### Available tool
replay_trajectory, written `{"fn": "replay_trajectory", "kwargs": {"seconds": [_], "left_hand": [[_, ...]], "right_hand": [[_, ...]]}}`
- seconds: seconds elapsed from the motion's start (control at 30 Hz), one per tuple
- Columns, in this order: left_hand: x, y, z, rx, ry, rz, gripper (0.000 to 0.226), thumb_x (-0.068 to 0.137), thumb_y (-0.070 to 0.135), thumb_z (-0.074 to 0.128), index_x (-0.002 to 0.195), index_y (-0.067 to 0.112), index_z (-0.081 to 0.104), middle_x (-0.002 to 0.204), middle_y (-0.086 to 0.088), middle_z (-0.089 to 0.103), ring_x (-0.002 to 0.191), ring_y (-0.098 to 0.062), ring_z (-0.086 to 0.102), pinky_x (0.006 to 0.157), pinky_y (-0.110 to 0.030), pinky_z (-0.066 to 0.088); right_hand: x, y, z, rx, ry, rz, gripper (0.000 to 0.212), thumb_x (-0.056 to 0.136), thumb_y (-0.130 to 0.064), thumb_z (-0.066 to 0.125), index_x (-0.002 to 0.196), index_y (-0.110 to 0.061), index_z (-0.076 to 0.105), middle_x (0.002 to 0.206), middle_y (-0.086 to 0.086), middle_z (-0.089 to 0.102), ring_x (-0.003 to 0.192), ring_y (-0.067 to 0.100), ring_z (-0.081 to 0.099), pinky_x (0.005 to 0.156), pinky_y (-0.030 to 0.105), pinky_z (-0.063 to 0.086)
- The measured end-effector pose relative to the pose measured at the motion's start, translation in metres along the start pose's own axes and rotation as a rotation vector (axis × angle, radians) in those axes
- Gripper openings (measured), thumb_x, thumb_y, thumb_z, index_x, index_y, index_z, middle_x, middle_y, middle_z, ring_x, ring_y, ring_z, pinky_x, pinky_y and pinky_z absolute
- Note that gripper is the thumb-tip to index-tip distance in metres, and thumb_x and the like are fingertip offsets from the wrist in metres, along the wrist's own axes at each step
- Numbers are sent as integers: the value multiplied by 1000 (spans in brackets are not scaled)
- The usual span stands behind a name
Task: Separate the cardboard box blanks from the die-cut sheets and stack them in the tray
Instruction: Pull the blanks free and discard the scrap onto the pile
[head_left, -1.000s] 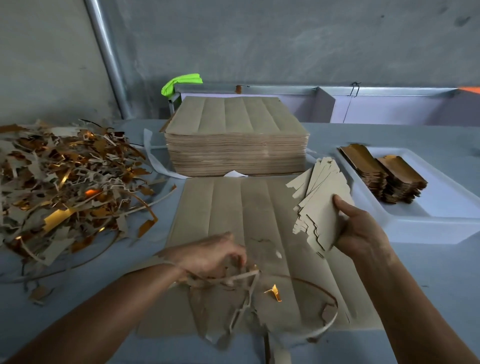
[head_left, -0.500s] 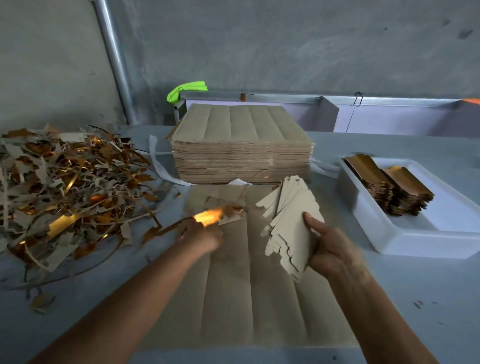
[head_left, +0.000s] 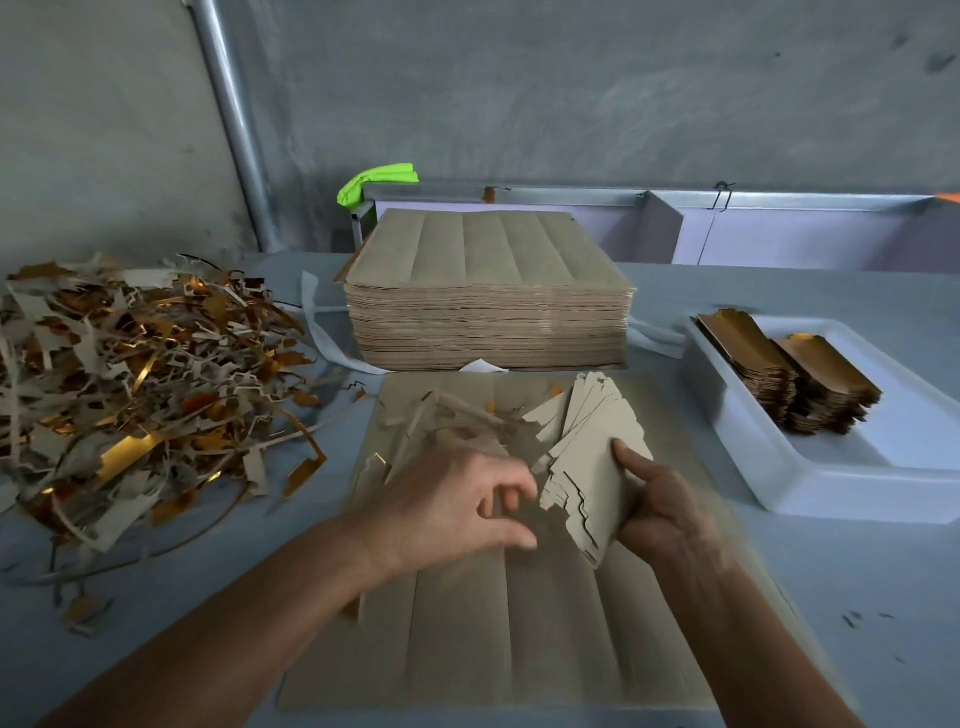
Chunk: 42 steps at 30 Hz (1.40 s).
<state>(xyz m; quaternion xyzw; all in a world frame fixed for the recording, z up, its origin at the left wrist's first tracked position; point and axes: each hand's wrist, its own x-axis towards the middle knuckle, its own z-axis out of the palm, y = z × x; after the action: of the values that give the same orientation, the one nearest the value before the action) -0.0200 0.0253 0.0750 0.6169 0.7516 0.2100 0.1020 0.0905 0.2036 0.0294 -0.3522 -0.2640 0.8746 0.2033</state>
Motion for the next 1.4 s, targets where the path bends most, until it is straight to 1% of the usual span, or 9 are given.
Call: {"fn": "replay_trajectory", "kwargs": {"seconds": [0.13, 0.23, 0.47, 0.63, 0.73, 0.9, 1.1, 1.27, 1.4], "left_hand": [[3, -49, 27, 529, 39, -52, 131, 53, 67, 74, 140, 50, -22, 150, 3, -31, 138, -20, -15, 111, -44, 0], [22, -93, 26, 409, 4, -266, 131, 59, 58, 77, 131, 55, -32, 137, 8, -53, 136, -24, -33, 110, -53, -2], [74, -143, 12, 115, -200, -571, 118, 68, 51, 77, 149, 36, -6, 159, -6, -8, 146, -28, -6, 116, -42, 11], [67, -137, 23, 97, -51, -402, 21, 92, 19, 55, 113, 17, 59, 118, -10, 57, 105, -24, 55, 83, -29, 42], [56, -148, -19, 142, 245, -572, 20, 93, 11, 50, 111, 14, 59, 115, -13, 57, 104, -30, 57, 87, -35, 47], [13, -186, -145, 816, 733, -835, 29, 86, -5, 55, 115, -5, 53, 110, -26, 53, 94, -37, 57, 72, -41, 51], [-15, -205, -173, 743, 90, -1409, 64, 86, 36, 62, 141, 11, 41, 151, -24, 22, 138, -45, 14, 112, -55, 22], [16, -160, -118, 956, 207, -1099, 46, 87, 36, 60, 130, 22, 52, 143, -14, 38, 132, -34, 31, 107, -54, 22], [40, -112, -67, 206, 505, -583, 42, 92, 48, 50, 110, 12, 62, 111, -7, 62, 98, -20, 56, 80, -31, 43]], "right_hand": [[0, -5, -3, 30, -16, -28, 8, 87, -14, 61, 92, -8, 65, 73, 7, 73, 59, 21, 70, 60, 40, 56], [-4, -8, -2, 34, -19, -28, 10, 87, -14, 61, 92, -7, 65, 77, 9, 73, 64, 24, 71, 57, 42, 58], [-12, -14, 4, 42, -60, -34, 26, 70, -16, 65, 94, -7, 65, 79, 11, 73, 87, 28, 65, 66, 48, 55], [-14, -16, 6, 33, -53, -28, 35, 59, -17, 68, 92, -8, 64, 78, 11, 73, 84, 28, 64, 57, 47, 58], [-13, -13, 11, 30, -55, -21, 31, 63, -19, 63, 92, -8, 64, 79, 11, 72, 80, 28, 65, 63, 49, 52], [-5, -6, 20, -2, -70, -9, 21, 80, -16, 62, 99, -8, 65, 83, 10, 73, 67, 24, 71, 59, 44, 57], [16, 7, 30, -138, 0, -181, 38, 89, -4, 58, 127, -9, 57, 120, 11, 63, 102, 25, 60, 89, 42, 46], [25, 12, 42, -279, 17, -286, 21, 85, 0, 62, 97, -17, 66, 84, 1, 70, 80, 18, 63, 64, 33, 48], [22, 14, 50, -412, -35, -425, 24, 83, -5, 67, 100, -21, 64, 96, 4, 69, 88, 21, 64, 72, 37, 53]]}}
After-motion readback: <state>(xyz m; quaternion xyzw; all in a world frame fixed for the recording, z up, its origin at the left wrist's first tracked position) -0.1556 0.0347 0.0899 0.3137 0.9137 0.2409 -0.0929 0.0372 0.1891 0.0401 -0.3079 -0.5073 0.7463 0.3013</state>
